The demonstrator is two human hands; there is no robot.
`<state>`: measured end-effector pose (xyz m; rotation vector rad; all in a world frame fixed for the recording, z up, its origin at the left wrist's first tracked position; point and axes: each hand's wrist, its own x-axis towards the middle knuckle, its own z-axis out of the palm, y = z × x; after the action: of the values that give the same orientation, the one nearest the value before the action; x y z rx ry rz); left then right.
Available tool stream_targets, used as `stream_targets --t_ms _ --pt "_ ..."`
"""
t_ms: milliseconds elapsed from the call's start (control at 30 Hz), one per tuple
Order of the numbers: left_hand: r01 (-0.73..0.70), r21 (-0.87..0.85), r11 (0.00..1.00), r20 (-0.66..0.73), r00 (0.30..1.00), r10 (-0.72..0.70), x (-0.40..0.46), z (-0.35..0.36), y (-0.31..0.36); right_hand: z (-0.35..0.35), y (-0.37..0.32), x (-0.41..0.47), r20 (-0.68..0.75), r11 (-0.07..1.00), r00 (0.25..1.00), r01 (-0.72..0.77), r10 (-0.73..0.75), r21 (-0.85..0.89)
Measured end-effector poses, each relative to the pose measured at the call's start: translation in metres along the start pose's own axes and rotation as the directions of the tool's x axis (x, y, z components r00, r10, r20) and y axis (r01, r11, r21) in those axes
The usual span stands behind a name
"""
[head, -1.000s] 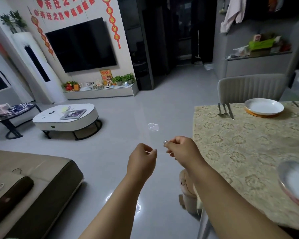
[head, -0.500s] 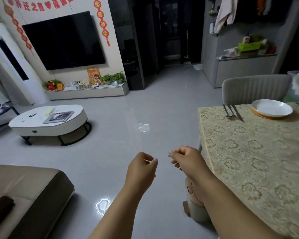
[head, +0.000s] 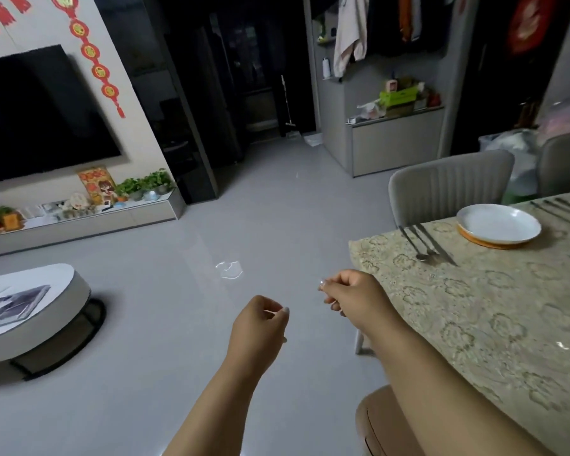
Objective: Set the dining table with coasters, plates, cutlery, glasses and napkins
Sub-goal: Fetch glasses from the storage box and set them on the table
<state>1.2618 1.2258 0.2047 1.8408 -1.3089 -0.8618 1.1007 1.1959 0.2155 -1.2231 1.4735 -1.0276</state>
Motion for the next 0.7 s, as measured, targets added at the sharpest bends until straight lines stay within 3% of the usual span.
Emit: stream_targets --t_ms 267,500,700 --pt "-0.133 -0.002 0.991 0.148 0.98 0.131 0.15 -0.007 0.023 0.04 -0.027 0.111 -0.143 0.999 0.99 -0.012 0.017 0.036" --pt "-0.248 0.015 0.969 0.271 0.933 0.235 0.29 -0.03 0.038 0.086 -0.055 0.203 -0.304 0.994 0.952 -0.013 0.046 0.11" --pt "-0.281 -0.036 0.959 0.421 0.866 0.27 0.365 -0.003 0.059 0.082 -0.061 0.26 -0.437 0.989 0.892 -0.062 0.114 0.131"
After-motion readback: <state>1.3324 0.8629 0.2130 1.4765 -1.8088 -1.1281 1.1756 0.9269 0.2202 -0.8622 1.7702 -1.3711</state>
